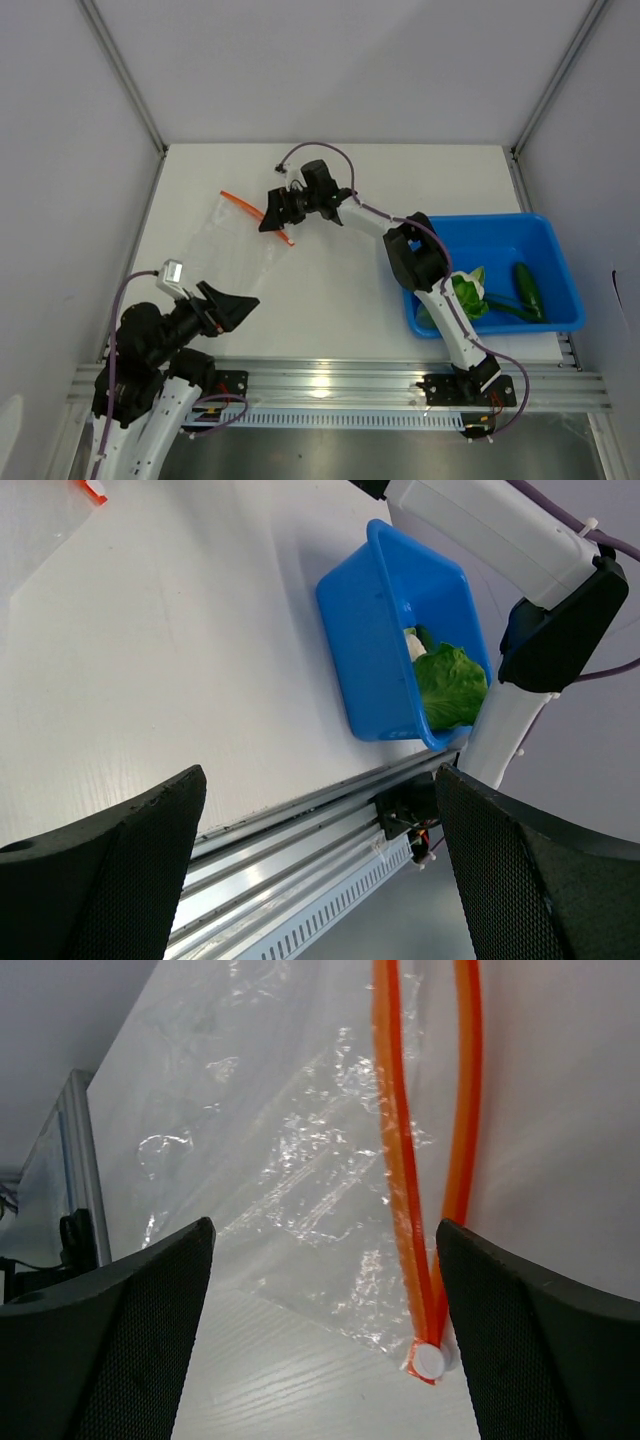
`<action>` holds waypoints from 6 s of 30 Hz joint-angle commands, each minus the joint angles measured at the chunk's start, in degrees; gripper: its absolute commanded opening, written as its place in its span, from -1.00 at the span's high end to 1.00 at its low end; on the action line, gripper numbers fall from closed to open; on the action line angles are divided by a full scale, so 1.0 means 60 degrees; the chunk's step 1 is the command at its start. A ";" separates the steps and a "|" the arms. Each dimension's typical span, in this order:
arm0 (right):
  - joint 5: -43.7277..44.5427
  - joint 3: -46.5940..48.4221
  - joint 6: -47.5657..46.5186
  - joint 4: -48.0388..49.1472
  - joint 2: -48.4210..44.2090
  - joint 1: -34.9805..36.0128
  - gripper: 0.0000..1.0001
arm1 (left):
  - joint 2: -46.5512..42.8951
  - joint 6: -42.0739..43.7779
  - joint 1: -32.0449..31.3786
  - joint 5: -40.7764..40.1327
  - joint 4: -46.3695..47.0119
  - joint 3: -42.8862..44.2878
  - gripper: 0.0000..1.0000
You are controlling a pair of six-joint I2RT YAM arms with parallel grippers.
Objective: Place the food in the zip-top bag and seal the zipper
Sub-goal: Pick up the zipper food storage bag at the center of the board.
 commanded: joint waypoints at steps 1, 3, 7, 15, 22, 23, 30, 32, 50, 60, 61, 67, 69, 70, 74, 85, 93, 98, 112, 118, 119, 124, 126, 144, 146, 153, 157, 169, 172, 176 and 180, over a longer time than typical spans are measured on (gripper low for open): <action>-0.1303 0.0095 0.0273 0.1486 -0.0048 0.0241 -0.84 | 0.0218 -0.0076 -0.0027 0.0166 0.0296 0.0042 -0.95; -0.1815 -0.0068 0.0754 0.2026 -0.0020 0.0271 -0.81 | 0.0277 -0.0033 -0.0027 0.0166 0.0369 0.0042 -0.95; -0.2241 -0.0009 0.1181 0.2586 0.0303 0.0183 -0.80 | 0.0336 -0.0033 -0.0027 0.0195 0.0341 0.0115 -0.95; -0.2228 -0.0272 0.1533 0.3186 0.0553 0.0168 -0.76 | 0.0424 0.0099 -0.0027 0.0063 0.0150 0.0277 -0.95; -0.1964 -0.1383 0.1797 0.4256 -0.0149 0.0168 -0.79 | 0.0526 0.0129 -0.0028 0.0019 0.0194 0.0291 -0.95; -0.1760 -0.1574 0.1782 0.4372 -0.0441 0.0168 -0.79 | 0.0541 0.0129 -0.0027 0.0019 0.0223 0.0277 -0.95; -0.1772 -0.1270 0.1709 0.4170 -0.0269 0.0095 -0.81 | 0.0615 0.0114 -0.0027 0.0092 0.0370 0.0174 -0.94; -0.1933 -0.0962 0.1694 0.3935 -0.0020 0.0153 -0.79 | 0.0556 0.0129 -0.0027 0.0092 0.0311 0.0174 -0.95; -0.2858 -0.0403 0.2544 0.4856 0.0934 0.0696 -0.64 | 0.0527 0.0319 -0.0042 -0.0157 -0.0187 0.0438 -0.96; -0.3531 -0.0783 0.2999 0.5297 0.0818 0.1003 0.38 | 0.0818 0.0626 -0.0027 -0.1033 -0.0230 0.0686 -0.96; -0.3443 -0.0959 0.2969 0.5253 0.0715 0.1047 0.71 | 0.0965 0.0685 -0.0027 -0.1354 -0.0332 0.0832 -0.96; -0.2406 -0.2714 0.2647 0.5225 -0.0543 0.1179 1.00 | 0.2619 0.0759 -0.0027 -0.2983 -0.1051 0.2238 -0.96; -0.1907 -0.3200 0.2326 0.4815 -0.1085 0.1237 1.00 | 0.3117 0.0831 -0.0027 -0.3013 -0.1313 0.2458 -0.91; -0.1179 -0.3782 0.1759 0.4247 -0.1828 0.1354 1.00 | 0.3714 0.0846 -0.0027 -0.3201 -0.1605 0.2662 -0.88; 0.0857 -0.5032 0.0290 0.2765 -0.3795 0.1720 1.00 | 0.4657 0.0949 -0.0057 -0.3553 -0.1667 0.2738 -0.84; 0.4408 -0.6278 -0.1703 -0.0152 -0.6698 0.3068 1.00 | 0.6048 -0.0221 -0.0642 -0.3833 -0.0539 0.2840 -0.89; 0.5390 -0.6483 -0.2173 -0.0709 -0.7035 0.3654 1.00 | 0.6766 -0.0179 -0.0716 -0.4287 -0.0363 0.3572 -0.93; 0.5639 -0.6454 -0.2187 -0.0768 -0.7211 0.3918 1.00 | 0.7045 0.0084 -0.0818 -0.4594 -0.0348 0.3398 -0.93; 0.6592 -0.6073 -0.2334 -0.0973 -0.7548 0.4680 1.00 | 0.8129 0.0276 -0.1478 -0.5386 0.0135 0.3119 -0.93; 0.6533 -0.6775 -0.1983 -0.0067 -0.8031 0.4709 1.00 | 0.7779 -0.0178 -0.1478 -0.4654 0.0852 0.2431 -0.93; 0.6533 -0.6907 -0.1925 0.0037 -0.8191 0.4709 1.00 | 0.7618 -0.0222 -0.1478 -0.4654 0.0926 0.2314 -0.93; 0.6504 -0.7611 -0.1544 0.0476 -0.8588 0.4578 1.00 | 0.6256 -0.0120 -0.1463 -0.4712 0.1336 0.1933 -0.90; 0.6402 -0.7743 -0.1369 0.0535 -0.8719 0.4490 1.00 | 0.5498 0.0039 -0.1463 -0.4552 0.1584 0.1757 -0.90; 0.5859 -0.8007 -0.2334 0.0902 -0.9437 0.5104 1.00 | 0.5770 0.0099 -0.1463 -0.3731 0.1893 0.1639 -0.90; 0.5874 -0.8007 -0.2378 0.0916 -0.9496 0.5192 1.00 | 0.5931 0.0158 -0.1463 -0.3716 0.1806 0.1755 -0.90; 0.6547 -0.7685 -0.2349 0.0464 -0.9307 0.5222 1.00 | 0.6050 0.0655 -0.1463 -0.3350 0.1907 0.1552 -0.74; 0.7060 -0.7232 -0.2232 0.0228 -0.8999 0.5193 1.00 | 0.5480 0.0905 -0.1492 -0.2793 0.2113 0.0880 -0.44; 0.7132 -0.6909 -0.1968 -0.0327 -0.8939 0.5281 1.00 | 0.5448 0.1271 -0.1478 -0.2588 0.2347 0.0569 0.98; 0.7615 -0.6865 -0.1690 -0.0869 -0.9188 0.5281 0.53 | 0.5522 0.1432 -0.1478 -0.2559 0.2376 0.0788 0.99; 0.8698 -0.6879 -0.0959 -0.1879 -0.9919 0.5281 0.04 | 0.5668 0.1607 -0.1478 -0.2282 0.2493 0.1096 0.99; 1.0367 -0.6792 0.0080 -0.3574 -1.1235 0.5018 -0.98 | 0.5946 0.1799 -0.1478 -0.1593 0.2757 0.1462 0.99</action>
